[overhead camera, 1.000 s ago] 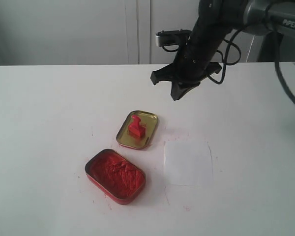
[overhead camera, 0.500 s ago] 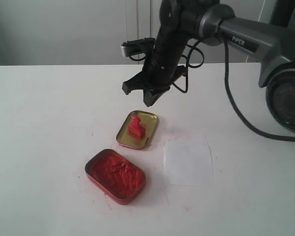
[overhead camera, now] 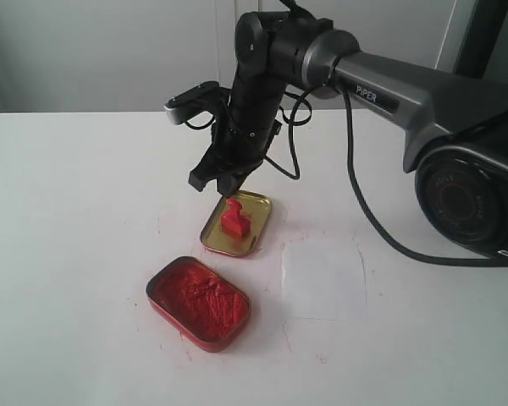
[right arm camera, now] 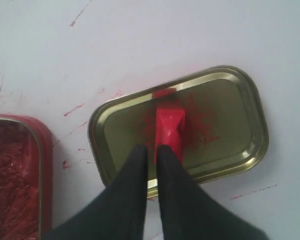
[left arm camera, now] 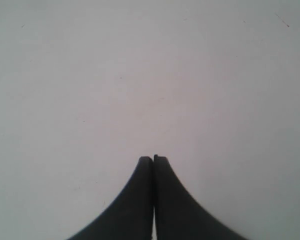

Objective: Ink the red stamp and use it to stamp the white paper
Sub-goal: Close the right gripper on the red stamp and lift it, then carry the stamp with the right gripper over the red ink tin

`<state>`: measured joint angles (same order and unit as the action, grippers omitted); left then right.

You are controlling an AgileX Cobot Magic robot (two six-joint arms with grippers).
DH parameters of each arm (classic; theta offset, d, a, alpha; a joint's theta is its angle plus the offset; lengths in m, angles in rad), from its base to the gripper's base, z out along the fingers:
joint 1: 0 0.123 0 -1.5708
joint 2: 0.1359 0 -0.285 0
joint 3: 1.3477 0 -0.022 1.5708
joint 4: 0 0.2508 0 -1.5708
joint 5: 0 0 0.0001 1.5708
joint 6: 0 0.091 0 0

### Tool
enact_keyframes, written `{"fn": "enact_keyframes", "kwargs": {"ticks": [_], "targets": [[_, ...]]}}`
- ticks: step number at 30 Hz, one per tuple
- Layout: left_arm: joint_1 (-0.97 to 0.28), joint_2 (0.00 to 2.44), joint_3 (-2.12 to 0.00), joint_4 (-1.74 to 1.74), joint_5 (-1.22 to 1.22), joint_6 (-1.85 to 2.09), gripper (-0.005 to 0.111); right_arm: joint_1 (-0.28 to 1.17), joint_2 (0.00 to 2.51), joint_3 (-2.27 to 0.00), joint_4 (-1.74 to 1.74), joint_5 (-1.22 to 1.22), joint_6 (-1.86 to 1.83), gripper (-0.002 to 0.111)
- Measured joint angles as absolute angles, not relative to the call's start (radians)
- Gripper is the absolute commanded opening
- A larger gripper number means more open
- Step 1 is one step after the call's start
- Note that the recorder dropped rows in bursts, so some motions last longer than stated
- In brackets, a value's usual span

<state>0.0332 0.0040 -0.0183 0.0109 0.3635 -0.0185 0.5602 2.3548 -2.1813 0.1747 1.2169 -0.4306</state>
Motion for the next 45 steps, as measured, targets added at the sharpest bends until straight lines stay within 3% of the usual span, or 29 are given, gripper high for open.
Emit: {"fn": "enact_keyframes", "kwargs": {"ticks": [4, 16, 20, 25, 45], "targets": [[0.033, 0.004, -0.018, 0.011, 0.363, -0.018, 0.000, 0.562, 2.355, -2.181, 0.148, 1.211, -0.445, 0.036], [0.033, 0.004, -0.018, 0.011, 0.363, -0.018, 0.000, 0.562, 2.446, -2.183, 0.123, 1.167, -0.438, 0.036], [0.033, 0.004, -0.018, 0.011, 0.363, -0.018, 0.000, 0.562, 2.452, -2.183, 0.115, 1.165, -0.438, 0.027], [0.033, 0.004, -0.018, 0.011, 0.363, -0.018, 0.000, 0.562, 2.452, -2.183, 0.115, 1.161, -0.434, 0.001], [0.033, 0.004, -0.018, 0.011, 0.363, -0.018, 0.000, 0.562, 2.355, -2.183, 0.115, 1.154, -0.402, 0.000]]}}
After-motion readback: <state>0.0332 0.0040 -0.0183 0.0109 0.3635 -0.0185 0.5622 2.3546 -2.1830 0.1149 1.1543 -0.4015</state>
